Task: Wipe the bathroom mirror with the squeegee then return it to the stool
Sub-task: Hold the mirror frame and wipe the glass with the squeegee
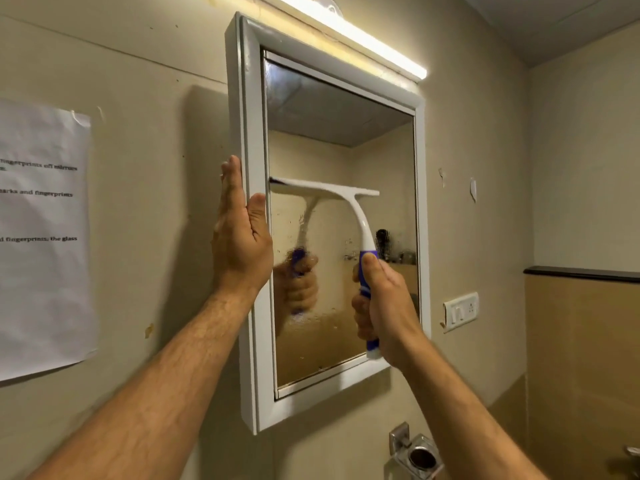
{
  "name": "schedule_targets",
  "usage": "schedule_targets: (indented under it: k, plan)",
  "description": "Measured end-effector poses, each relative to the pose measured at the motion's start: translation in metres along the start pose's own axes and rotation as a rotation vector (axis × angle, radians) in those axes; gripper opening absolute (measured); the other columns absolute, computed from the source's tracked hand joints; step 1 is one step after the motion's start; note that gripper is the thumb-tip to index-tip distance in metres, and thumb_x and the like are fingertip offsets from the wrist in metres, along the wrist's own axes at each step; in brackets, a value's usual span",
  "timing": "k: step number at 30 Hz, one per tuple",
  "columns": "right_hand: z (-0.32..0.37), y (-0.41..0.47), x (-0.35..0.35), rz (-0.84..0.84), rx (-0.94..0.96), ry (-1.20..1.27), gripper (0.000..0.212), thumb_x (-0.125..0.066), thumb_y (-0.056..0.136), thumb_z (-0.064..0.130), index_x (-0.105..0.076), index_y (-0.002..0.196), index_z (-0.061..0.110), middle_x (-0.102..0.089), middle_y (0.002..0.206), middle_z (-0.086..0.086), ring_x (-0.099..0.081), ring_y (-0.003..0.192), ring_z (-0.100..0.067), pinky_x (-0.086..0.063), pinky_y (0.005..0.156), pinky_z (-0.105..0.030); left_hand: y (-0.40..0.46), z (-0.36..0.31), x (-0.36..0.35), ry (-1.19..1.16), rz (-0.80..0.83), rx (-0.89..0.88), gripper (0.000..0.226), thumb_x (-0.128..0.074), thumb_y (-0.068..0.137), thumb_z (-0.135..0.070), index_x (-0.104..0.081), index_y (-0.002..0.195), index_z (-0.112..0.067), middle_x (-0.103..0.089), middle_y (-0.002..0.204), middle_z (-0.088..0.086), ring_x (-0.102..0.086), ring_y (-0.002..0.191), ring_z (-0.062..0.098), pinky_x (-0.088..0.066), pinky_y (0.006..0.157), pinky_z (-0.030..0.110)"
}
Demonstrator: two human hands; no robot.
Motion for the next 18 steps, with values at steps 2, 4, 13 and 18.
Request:
schedule_targets:
  k: [2,4,13,18]
  plan:
    - [0.007,0.008,-0.004,-0.007,0.004,0.016,0.037,-0.039,0.098,0.048,-0.051,0.085,0.015,-0.043,0.053,0.003,-0.033,0.042,-0.01,-0.032,0.043,-0.025,-0.001,-0.001,0.0,0.028,-0.008,-0.005,0.054,-0.031,0.104,-0.032,-0.013,0.153,-0.02,-0.015,0.159,-0.003,-0.015,0.145,0.01,-0.023,0.117,0.029]
    - [0.002,0.006,-0.006,-0.008,0.002,0.02,0.036,-0.039,0.098,0.047,-0.052,0.085,0.016,-0.044,0.053,0.004,-0.035,0.041,-0.009,-0.033,0.043,-0.025,-0.001,0.0,0.001,0.043,-0.011,0.004,0.054,-0.031,0.104,-0.031,-0.013,0.153,-0.02,-0.016,0.159,-0.003,-0.016,0.145,0.01,-0.022,0.116,0.026]
    - [-0.023,-0.015,0.001,0.0,0.014,-0.012,0.032,-0.04,0.099,0.039,-0.051,0.082,0.015,-0.042,0.058,-0.001,-0.036,0.042,-0.007,-0.034,0.043,-0.025,-0.013,0.0,0.004,0.046,-0.022,0.053,0.051,-0.031,0.105,-0.029,-0.018,0.153,-0.018,-0.021,0.157,-0.004,-0.02,0.143,0.006,-0.014,0.106,-0.002]
    - [-0.007,-0.005,0.002,-0.003,0.001,-0.021,0.034,-0.04,0.098,0.044,-0.053,0.083,0.017,-0.046,0.054,0.003,-0.038,0.043,-0.01,-0.036,0.044,-0.026,-0.029,0.005,0.006,0.059,-0.028,0.061,0.051,-0.03,0.104,-0.03,-0.019,0.152,-0.015,-0.024,0.157,-0.002,-0.023,0.142,0.008,-0.017,0.106,-0.001]
Point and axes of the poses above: each hand's wrist, its own y-axis towards the middle knuckle, its own x-axis out of the back of the hand, z = x × y, the point moved 10 cm from there along y, towards the middle knuckle
